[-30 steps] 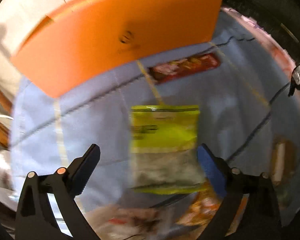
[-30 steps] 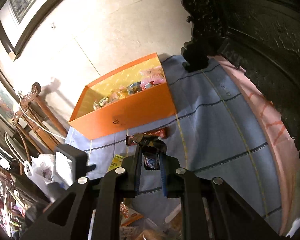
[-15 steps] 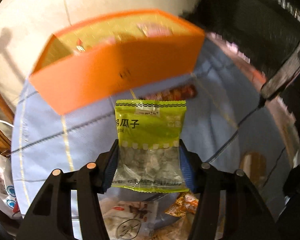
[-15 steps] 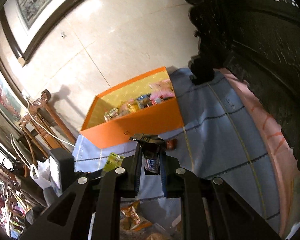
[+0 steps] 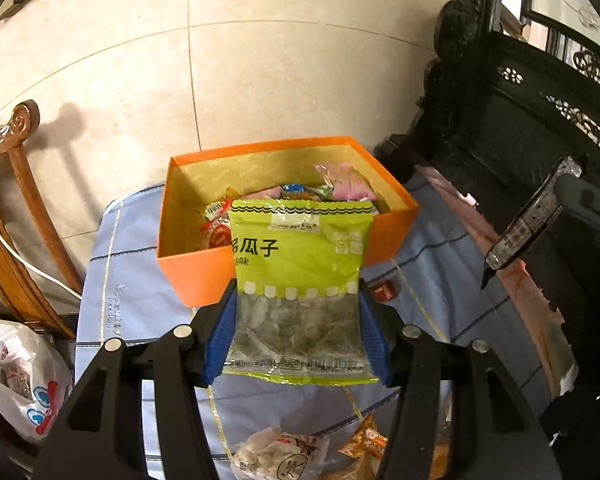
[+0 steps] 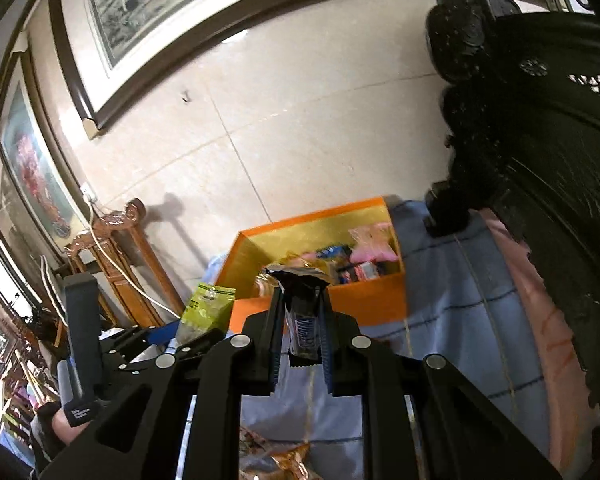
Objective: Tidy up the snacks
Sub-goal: 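Lift the Snickers bar and seed bag and carry them toward the orange box, then release the Snickers bar with the right tool while the left tool holds the seed bag over the box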
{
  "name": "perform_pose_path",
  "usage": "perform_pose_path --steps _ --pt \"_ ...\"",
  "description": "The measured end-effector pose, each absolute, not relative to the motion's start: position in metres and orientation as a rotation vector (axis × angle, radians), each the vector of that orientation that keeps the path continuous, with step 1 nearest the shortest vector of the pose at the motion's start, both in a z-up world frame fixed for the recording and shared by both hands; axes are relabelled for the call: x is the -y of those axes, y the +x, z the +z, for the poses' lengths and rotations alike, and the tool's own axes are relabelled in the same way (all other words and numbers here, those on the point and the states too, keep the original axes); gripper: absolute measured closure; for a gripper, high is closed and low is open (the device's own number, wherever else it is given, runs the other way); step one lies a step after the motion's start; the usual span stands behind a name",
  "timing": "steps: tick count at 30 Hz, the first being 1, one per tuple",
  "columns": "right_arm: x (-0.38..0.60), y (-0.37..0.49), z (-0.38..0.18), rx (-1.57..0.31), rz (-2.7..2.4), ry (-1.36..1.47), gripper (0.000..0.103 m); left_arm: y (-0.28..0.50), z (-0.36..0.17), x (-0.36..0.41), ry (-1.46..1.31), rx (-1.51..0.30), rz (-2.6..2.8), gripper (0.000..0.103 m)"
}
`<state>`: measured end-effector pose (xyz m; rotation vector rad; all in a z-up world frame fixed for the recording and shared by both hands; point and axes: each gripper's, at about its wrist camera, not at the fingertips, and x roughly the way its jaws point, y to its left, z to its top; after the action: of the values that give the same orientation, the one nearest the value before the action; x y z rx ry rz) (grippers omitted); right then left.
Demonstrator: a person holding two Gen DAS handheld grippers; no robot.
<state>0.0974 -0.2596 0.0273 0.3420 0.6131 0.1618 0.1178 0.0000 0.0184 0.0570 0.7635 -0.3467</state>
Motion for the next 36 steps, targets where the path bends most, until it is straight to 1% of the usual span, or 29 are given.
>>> perform_pose_path --steps 6,10,14,17,19,21,23,27,28,29,30,31,33,36 --pt "0.257 0.111 0.041 -0.567 0.180 0.339 0.087 0.131 0.040 -0.015 0.055 -0.711 -0.297 0.049" --pt "0.260 0.145 0.056 -0.529 0.173 0.312 0.087 0.163 0.060 -0.021 0.036 -0.660 -0.235 0.049" --pt "0.264 0.196 0.068 -0.505 0.166 0.275 0.102 0.198 0.070 -0.018 0.043 -0.639 -0.194 0.049" --pt "0.270 0.205 0.073 -0.489 0.175 0.313 0.103 0.203 0.070 -0.024 0.012 -0.639 -0.187 0.049" --pt "0.274 0.191 0.074 -0.466 0.152 0.308 0.103 0.197 0.064 -0.031 -0.002 -0.649 -0.173 0.049" --pt "0.277 0.172 0.066 -0.482 0.128 0.291 0.103 0.194 0.054 -0.037 -0.003 -0.691 -0.165 0.049" --pt "0.284 0.157 0.049 -0.540 0.109 0.308 0.103 0.187 0.044 -0.043 -0.022 -0.707 -0.160 0.049" --pt "0.301 0.144 0.002 -0.675 0.038 0.343 0.103 0.180 0.034 -0.051 -0.032 -0.729 -0.166 0.049" --pt "0.301 0.142 -0.014 -0.727 0.020 0.299 0.099 0.179 0.034 -0.052 -0.027 -0.726 -0.162 0.049" --pt "0.299 0.144 -0.026 -0.770 -0.007 0.243 0.073 0.177 0.033 -0.053 -0.027 -0.724 -0.163 0.049" --pt "0.293 0.147 -0.043 -0.822 -0.028 0.162 0.043 0.177 0.033 -0.054 -0.032 -0.727 -0.166 0.049" --pt "0.288 0.150 -0.060 -0.862 -0.036 0.092 0.008 0.177 0.033 -0.052 -0.031 -0.729 -0.167 0.049" --pt "0.285 0.162 -0.107 -0.944 -0.018 0.058 0.009 0.175 0.033 -0.051 -0.018 -0.730 -0.166 0.049" --pt "0.288 0.180 -0.150 -1.028 0.015 0.096 0.010 0.174 0.032 -0.049 -0.003 -0.739 -0.171 0.049"
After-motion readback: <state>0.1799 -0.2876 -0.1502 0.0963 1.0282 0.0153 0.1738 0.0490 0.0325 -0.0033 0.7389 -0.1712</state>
